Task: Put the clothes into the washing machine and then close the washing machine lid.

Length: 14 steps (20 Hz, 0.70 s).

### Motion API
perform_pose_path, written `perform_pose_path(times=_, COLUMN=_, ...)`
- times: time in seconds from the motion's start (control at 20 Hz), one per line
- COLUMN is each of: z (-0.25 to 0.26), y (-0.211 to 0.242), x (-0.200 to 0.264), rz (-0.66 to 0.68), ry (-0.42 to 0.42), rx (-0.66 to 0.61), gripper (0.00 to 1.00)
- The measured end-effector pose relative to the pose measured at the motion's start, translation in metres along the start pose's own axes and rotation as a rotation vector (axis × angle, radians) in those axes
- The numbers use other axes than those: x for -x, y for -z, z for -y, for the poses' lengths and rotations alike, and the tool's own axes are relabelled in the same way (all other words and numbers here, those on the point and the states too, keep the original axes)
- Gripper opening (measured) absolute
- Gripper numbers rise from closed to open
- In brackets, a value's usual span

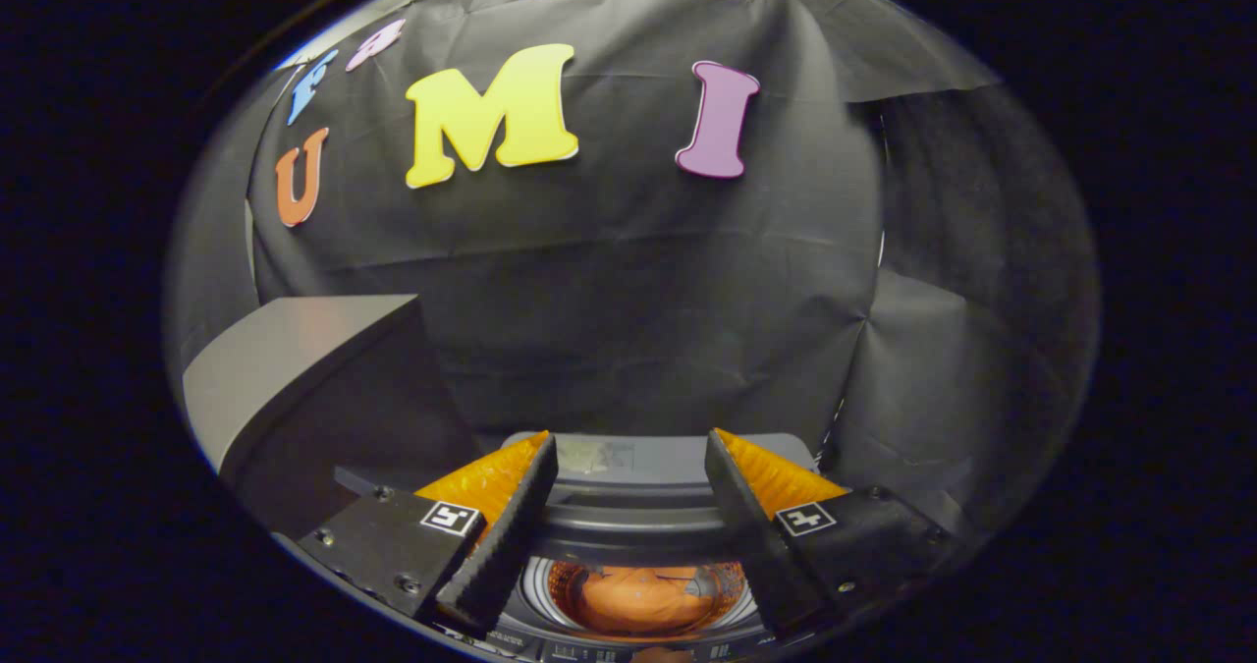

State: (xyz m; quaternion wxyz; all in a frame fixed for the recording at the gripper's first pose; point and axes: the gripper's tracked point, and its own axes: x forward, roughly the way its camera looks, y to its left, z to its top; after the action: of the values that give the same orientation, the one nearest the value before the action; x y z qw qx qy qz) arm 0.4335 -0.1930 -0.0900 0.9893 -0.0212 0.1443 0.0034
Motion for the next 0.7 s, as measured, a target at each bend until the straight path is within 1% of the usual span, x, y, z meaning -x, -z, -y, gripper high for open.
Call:
perform_pose_path(times=0.15, z=0.001, y=0.014, x=0.009, rz=-0.010, ry=-0.005, rx=0.014, gripper=0.95)
perform_pose_path(times=0.3, z=0.001, y=0.016, x=0.016, rz=-0.006, ry=-0.009, rx=0.005, gripper=0.95)
perform_pose_path(times=0.55, z=-0.006, y=-0.006, x=0.043, rz=0.055, ry=-0.013, rx=0.034, gripper=0.95)
perform_pose_path(times=0.7, z=-0.014, y=-0.023, x=0.075, rz=0.115, ry=-0.013, rx=0.052, gripper=0.95)
